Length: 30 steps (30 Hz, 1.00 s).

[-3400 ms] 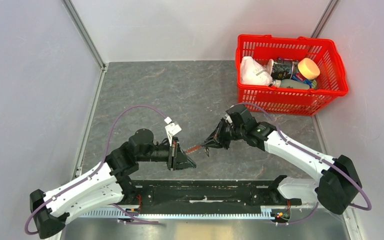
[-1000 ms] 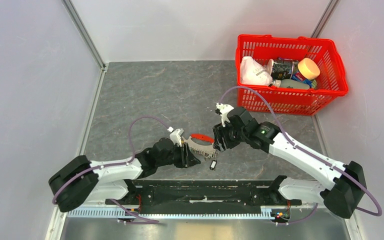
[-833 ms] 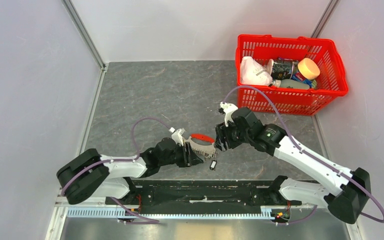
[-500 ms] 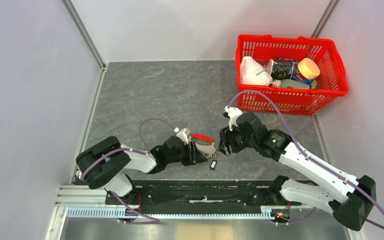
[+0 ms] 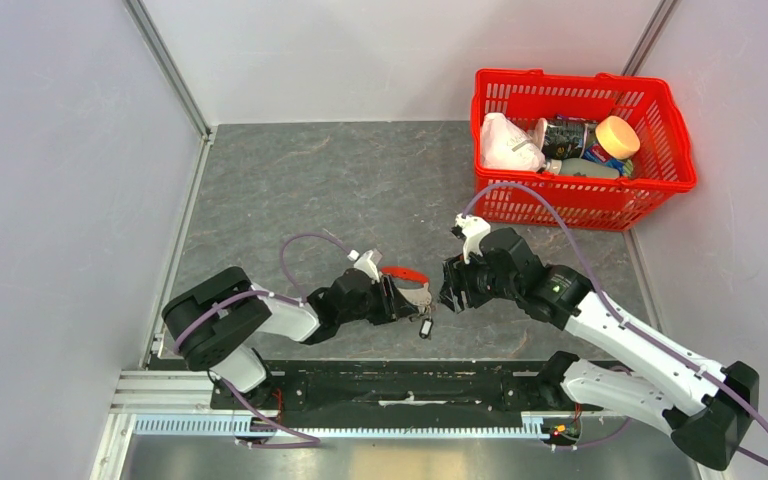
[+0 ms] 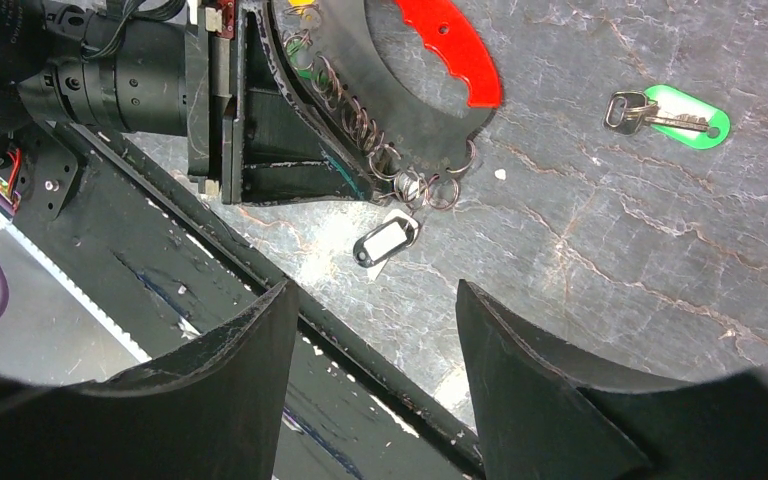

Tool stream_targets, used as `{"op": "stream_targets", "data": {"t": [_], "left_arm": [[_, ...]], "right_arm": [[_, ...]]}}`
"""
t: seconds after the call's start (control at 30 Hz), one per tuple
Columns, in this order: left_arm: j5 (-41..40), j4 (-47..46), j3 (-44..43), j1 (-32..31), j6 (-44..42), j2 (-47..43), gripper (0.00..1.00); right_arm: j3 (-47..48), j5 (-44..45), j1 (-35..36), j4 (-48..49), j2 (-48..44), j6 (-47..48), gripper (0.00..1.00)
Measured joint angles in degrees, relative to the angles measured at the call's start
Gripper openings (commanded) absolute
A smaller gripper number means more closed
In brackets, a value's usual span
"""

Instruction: Put the keys on the keyring

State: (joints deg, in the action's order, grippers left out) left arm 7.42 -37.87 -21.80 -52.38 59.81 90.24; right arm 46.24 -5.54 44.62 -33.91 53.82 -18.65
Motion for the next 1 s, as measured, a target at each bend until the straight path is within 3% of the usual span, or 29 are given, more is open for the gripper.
{"op": "stream_targets", "data": {"t": [0.5, 1.0], "left_arm": [[-8.2, 0.0, 1.6, -0.9, 1.4, -1.9, 0.40], [-16.4, 11.4, 4.2, 0.7, -0.4, -20.7, 0.39]], "right_arm": [[-0.8, 0.0, 0.0, 0.5, -0.7, -0.4, 0.67], [-0.9, -0.7, 0.0, 1.1, 0.6, -1.6, 0.66]]}}
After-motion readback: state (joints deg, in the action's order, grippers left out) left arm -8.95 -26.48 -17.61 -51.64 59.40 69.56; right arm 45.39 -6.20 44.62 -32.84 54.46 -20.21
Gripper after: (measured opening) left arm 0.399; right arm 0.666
